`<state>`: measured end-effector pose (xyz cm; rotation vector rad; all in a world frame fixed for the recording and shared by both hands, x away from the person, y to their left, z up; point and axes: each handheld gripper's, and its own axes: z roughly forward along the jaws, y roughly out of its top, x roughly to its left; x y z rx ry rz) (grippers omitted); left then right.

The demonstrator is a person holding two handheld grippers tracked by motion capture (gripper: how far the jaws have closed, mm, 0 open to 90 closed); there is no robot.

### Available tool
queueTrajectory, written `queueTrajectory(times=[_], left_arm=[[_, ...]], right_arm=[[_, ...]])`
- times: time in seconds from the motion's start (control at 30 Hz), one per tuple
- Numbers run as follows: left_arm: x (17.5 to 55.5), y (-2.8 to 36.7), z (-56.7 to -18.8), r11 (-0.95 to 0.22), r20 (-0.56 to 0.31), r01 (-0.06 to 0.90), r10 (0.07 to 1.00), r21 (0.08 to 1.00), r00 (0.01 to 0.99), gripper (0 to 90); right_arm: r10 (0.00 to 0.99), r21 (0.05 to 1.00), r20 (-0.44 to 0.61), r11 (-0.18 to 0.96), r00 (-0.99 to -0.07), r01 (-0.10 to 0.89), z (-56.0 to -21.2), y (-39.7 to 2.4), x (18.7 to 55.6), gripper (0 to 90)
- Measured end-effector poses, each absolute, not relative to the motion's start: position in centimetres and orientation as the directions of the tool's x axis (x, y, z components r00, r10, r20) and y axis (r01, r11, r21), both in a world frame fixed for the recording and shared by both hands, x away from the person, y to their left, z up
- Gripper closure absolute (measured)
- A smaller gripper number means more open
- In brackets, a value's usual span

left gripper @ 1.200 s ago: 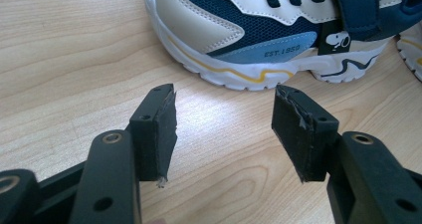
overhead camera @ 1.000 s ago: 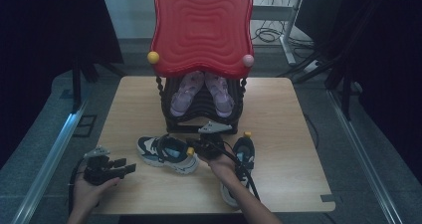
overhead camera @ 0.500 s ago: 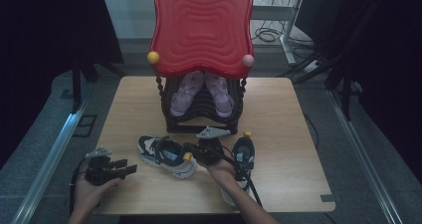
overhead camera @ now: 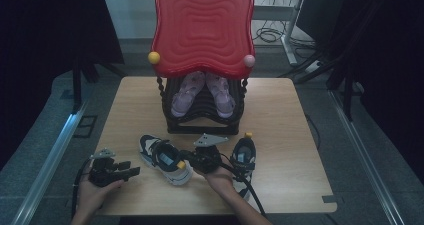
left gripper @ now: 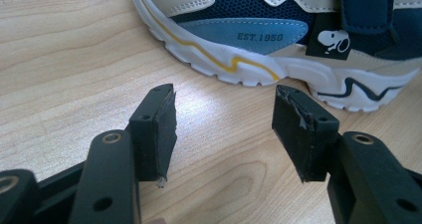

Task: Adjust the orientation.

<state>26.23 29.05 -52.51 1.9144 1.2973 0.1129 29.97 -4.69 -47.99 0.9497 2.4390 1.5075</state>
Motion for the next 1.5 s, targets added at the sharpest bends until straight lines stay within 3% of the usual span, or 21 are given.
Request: queueTrajectory(times=[0.67,1.5], left_arm=[[26.2,29.9,-52.4,-0.128,-0.34,0.731,0.822,0.67,0.456,42.9],[26.2,30.4,-52.5,-0.112,-0.34,0.73,0.83,0.675,0.442,43.1]], right_arm=[[0.539,0.858,0.195,0.311,-0.819,0.409,-48.8,-3.1,27.3,89.3],[0.511,0.848,0.205,0.332,-0.834,0.412,-50.0,-2.2,26.6,89.5]])
